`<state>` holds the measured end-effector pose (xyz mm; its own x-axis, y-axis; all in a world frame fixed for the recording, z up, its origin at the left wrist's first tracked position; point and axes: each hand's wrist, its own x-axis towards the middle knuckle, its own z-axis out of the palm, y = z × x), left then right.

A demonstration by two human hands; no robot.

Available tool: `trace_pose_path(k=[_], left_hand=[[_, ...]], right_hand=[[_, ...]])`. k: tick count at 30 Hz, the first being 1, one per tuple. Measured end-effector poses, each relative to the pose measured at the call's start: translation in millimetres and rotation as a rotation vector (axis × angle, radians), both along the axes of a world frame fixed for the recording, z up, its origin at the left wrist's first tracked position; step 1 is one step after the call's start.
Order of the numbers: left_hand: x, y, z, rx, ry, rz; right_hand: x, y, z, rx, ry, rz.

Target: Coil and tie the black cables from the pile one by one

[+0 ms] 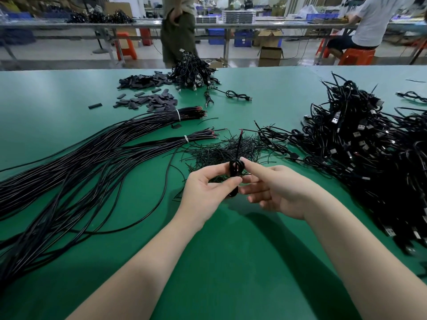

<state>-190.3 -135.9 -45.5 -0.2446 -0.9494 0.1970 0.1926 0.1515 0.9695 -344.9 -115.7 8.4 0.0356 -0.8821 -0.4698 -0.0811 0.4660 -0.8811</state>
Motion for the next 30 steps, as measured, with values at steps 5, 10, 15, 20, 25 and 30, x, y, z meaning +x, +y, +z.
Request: trace_pose_path(k=[5,10,15,20,25,30], left_hand=[[0,0,2,-0.013,0.025,-0.040],[-1,-1,-1,0.015,0.008,-0.006],[1,-3,-2,0.055,0.003,-0.009],[1,-3,-2,0.073,0.030,-0.013],[3,-4,-2,0.054,0.072,-0.061],[4,-5,-4,0.088,0.107,-0.050]], right_hand=[[-8,0,3,-0.008,0.008,0.073],[-16,0,6,0.024,-0.024,0.153],[-19,-2,3,0.077,-0.024,0.171],[-21,-4,0,0.107,-0.089,0.207],[-22,-3,-4,0.089,-0.200,0.238],[-21,-4,-4,0.057,-0.200,0.248]])
